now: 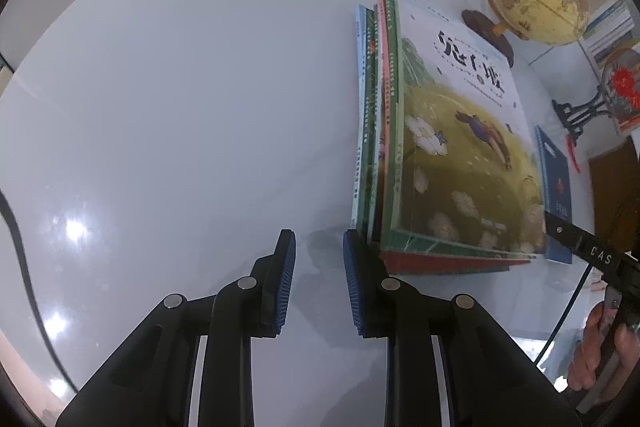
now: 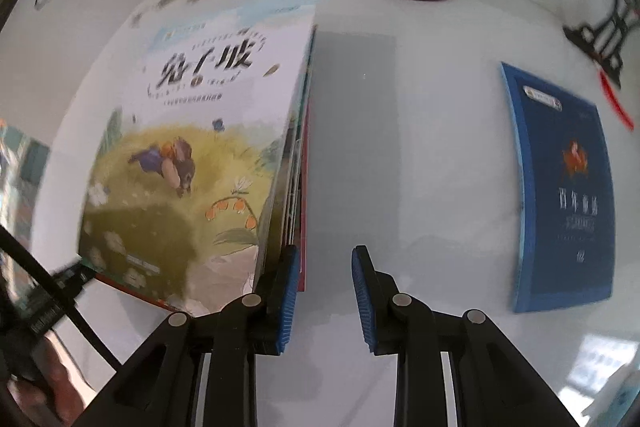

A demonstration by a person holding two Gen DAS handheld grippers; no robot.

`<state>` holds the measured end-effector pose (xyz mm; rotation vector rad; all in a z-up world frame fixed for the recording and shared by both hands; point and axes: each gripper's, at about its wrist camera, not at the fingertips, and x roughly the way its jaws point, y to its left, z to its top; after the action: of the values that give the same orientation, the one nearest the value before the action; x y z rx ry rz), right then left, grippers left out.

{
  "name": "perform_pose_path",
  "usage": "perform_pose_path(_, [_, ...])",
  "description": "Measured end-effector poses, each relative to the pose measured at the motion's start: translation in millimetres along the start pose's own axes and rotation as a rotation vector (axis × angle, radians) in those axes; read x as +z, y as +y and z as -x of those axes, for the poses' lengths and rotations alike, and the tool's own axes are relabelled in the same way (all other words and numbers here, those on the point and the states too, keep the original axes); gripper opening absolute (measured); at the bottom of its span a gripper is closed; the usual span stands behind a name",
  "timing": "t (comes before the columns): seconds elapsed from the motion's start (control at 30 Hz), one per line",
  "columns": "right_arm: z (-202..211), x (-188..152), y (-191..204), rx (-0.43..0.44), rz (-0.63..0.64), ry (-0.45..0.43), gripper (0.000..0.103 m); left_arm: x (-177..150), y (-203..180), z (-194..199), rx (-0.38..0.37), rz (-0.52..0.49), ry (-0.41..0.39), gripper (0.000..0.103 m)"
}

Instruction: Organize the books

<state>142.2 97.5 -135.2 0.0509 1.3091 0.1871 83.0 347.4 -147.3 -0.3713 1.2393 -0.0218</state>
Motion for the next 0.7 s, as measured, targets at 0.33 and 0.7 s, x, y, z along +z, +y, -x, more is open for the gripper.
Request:
perform_pose_path(0.33, [73, -24, 10, 0.128, -0.04, -0.148, 0.027, 6, -36, 86, -0.094, -0.068, -0.19, 0.022])
perform_pose_path(0.7, [177, -62, 51, 0.095, 0.037, -0.341, 0.047, -7, -91, 173, -0.138, -0.248, -0.411, 0.074])
